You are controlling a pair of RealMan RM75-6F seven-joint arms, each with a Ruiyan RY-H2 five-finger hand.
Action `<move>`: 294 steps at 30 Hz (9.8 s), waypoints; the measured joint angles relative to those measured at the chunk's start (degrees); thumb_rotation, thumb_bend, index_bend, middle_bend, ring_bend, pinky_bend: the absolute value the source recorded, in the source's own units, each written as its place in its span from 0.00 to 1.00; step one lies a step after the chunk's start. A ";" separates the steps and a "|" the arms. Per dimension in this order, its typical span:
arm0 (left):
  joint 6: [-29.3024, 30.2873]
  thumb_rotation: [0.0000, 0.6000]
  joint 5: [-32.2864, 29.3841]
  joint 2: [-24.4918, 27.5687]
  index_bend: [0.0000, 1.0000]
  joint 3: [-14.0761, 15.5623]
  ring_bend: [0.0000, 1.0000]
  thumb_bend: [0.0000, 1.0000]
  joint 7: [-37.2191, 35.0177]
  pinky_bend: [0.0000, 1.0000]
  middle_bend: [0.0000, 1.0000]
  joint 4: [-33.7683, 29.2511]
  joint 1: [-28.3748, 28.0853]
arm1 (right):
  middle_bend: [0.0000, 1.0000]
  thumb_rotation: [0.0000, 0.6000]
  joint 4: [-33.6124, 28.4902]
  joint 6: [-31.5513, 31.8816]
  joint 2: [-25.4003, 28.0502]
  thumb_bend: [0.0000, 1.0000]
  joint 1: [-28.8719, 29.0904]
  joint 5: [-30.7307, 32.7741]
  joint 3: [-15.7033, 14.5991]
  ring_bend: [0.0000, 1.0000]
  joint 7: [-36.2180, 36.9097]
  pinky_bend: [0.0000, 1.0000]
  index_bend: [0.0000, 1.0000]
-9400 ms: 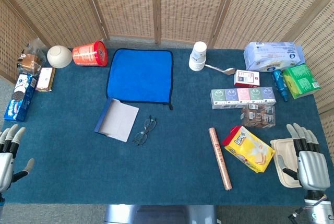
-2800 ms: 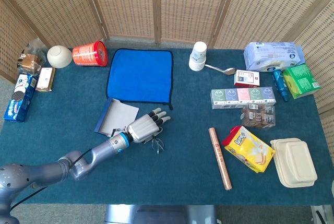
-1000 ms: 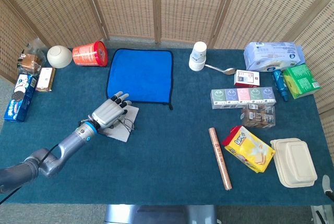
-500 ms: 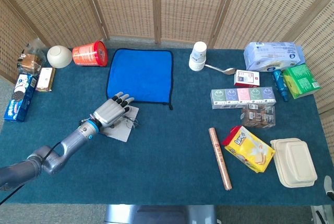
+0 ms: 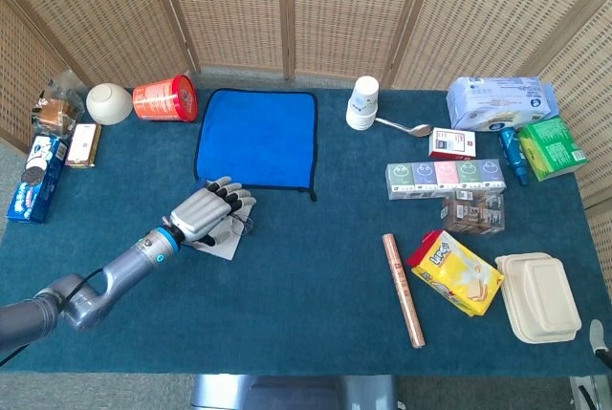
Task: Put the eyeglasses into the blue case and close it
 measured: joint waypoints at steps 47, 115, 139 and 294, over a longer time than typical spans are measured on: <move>-1.63 0.61 0.14 7.17 0.21 3.44 0.21 0.36 4.57 0.00 0.30 -12.61 1.68 | 0.03 1.00 1.01 0.67 -0.26 0.37 -0.11 -0.15 0.31 0.00 1.35 0.06 0.00; 5.44 0.61 -12.61 9.35 0.13 -0.69 0.11 0.36 12.37 0.04 0.25 -11.20 9.06 | 0.03 1.00 3.53 0.98 -0.96 0.37 -0.64 -0.64 0.12 0.00 4.89 0.07 0.00; -4.74 0.56 -22.28 6.63 0.06 -1.73 0.00 0.35 8.27 0.00 0.17 -1.36 8.55 | 0.03 1.00 2.34 -0.27 -1.40 0.37 0.32 -0.50 0.04 0.00 2.85 0.08 0.00; -5.40 0.49 -3.36 13.35 0.01 7.63 0.00 0.35 9.90 0.12 0.08 -31.36 9.18 | 0.02 1.00 7.66 4.27 -2.20 0.35 -3.16 -2.68 -0.91 0.00 11.10 0.10 0.00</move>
